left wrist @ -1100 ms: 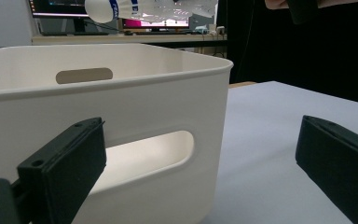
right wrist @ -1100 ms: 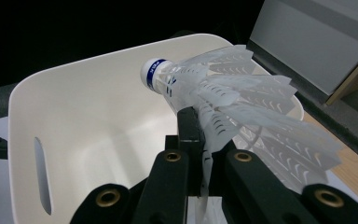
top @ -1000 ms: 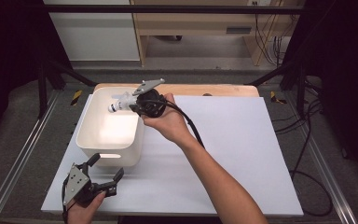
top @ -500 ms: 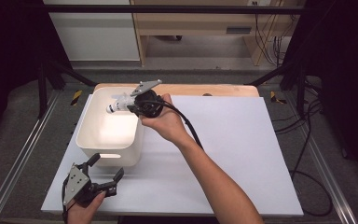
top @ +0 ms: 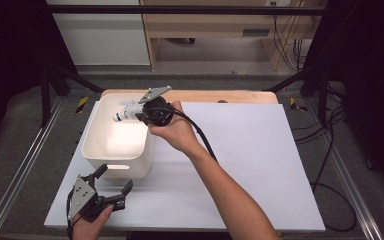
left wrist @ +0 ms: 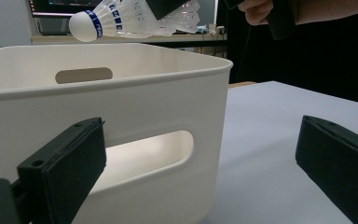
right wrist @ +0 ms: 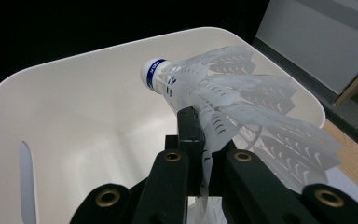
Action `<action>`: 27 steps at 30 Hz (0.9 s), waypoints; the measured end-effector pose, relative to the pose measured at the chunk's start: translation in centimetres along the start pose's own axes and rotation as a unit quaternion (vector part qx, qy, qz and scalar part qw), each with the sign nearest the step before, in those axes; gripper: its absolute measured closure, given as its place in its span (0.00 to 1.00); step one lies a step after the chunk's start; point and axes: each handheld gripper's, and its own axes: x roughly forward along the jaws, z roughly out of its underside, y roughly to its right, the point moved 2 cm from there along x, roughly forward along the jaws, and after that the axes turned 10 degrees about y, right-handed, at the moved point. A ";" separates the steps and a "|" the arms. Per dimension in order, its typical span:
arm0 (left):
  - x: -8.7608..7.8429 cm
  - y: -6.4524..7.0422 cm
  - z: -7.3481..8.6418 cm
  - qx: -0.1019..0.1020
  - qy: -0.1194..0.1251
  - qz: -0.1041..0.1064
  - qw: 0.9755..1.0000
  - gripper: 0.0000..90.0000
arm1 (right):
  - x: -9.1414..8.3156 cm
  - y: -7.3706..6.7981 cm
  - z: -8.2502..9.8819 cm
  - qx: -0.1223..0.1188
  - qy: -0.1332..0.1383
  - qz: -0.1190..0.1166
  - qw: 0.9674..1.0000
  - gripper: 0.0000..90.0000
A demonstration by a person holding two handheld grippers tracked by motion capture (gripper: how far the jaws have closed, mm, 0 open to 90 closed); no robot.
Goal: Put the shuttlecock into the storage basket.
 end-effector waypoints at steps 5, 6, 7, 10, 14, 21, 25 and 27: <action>0.0 0.0 0.0 0.000 0.001 0.000 1.000 0.02 | 0.2 0.0 0.1 0.000 -0.001 0.000 1.000 0.99; 0.0 0.0 0.0 0.000 0.001 0.000 1.000 0.02 | 0.2 -0.1 0.1 0.001 -0.001 0.000 1.000 0.99; 0.0 0.0 0.0 0.000 0.001 0.000 1.000 0.02 | 0.2 -0.1 0.1 0.001 -0.002 -0.001 1.000 0.99; 0.0 0.0 0.0 0.000 0.001 0.000 1.000 0.02 | 0.3 -0.1 0.2 -0.002 -0.004 -0.001 1.000 0.99; 0.0 0.0 0.0 -0.001 0.002 -0.001 1.000 0.02 | 0.4 -0.2 0.3 -0.001 -0.004 -0.003 1.000 0.99; 0.0 0.0 0.0 0.000 0.001 0.000 1.000 0.02 | 0.7 -0.3 0.4 -0.002 -0.004 -0.007 1.000 0.99; 0.0 0.0 0.0 0.000 0.001 0.000 1.000 0.02 | 0.8 -0.4 0.4 -0.001 -0.004 -0.007 1.000 0.99; 0.0 0.0 0.0 0.000 0.001 0.000 1.000 0.02 | 0.9 -0.4 0.4 -0.001 -0.005 -0.007 1.000 0.99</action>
